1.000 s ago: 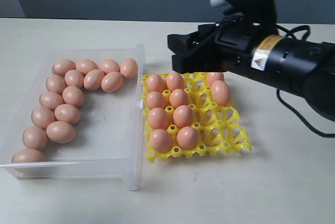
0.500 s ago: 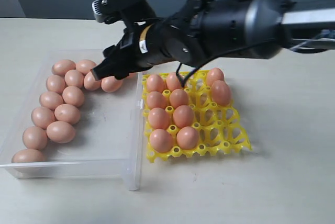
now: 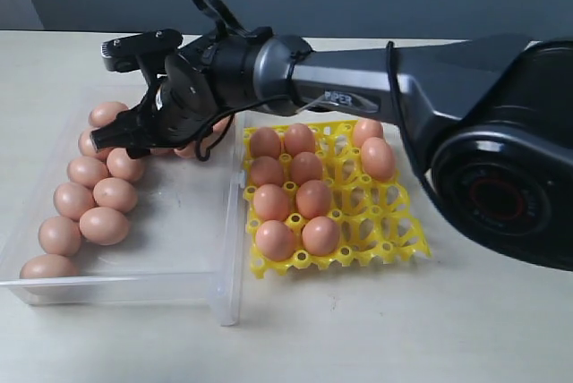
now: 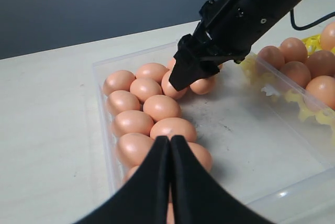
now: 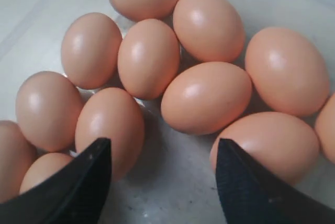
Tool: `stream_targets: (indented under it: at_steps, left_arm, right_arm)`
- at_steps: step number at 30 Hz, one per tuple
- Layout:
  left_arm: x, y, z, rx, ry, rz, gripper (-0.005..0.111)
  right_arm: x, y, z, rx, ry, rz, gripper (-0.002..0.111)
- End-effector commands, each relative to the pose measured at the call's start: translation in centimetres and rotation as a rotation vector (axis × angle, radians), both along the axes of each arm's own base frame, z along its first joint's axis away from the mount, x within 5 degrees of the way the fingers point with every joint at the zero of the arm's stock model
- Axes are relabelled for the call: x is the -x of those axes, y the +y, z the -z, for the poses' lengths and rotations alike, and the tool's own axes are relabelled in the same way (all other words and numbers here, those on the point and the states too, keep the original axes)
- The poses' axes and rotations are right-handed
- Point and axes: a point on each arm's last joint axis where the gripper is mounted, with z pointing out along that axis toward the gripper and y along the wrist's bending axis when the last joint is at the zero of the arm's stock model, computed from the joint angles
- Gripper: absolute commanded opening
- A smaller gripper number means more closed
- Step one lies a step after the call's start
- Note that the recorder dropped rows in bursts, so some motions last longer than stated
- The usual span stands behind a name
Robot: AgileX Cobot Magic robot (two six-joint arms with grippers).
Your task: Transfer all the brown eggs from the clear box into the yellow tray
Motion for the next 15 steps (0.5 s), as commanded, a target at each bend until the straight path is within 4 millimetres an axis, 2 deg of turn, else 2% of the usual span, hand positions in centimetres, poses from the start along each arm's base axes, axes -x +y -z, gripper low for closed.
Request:
stream_targets:
  at_steps: [1,5,11,15]
  left_arm:
    - [0.0,0.0,0.0,0.004,-0.011,0.001,0.000]
    - [0.0,0.0,0.0,0.004,-0.011,0.001,0.000]
    - [0.0,0.0,0.0,0.004,-0.011,0.001,0.000]
    - [0.0,0.0,0.0,0.004,-0.011,0.001,0.000]
  right_arm:
    - [-0.7,0.4,0.5,0.051,0.021,0.009,0.057]
    - [-0.7,0.4,1.0,0.047,0.042,0.022,0.057]
    - [-0.3,1.2,1.0,0.081,-0.049,-0.107,0.057]
    - [-0.7,1.2,2.2,0.111,-0.078,-0.139,0.057]
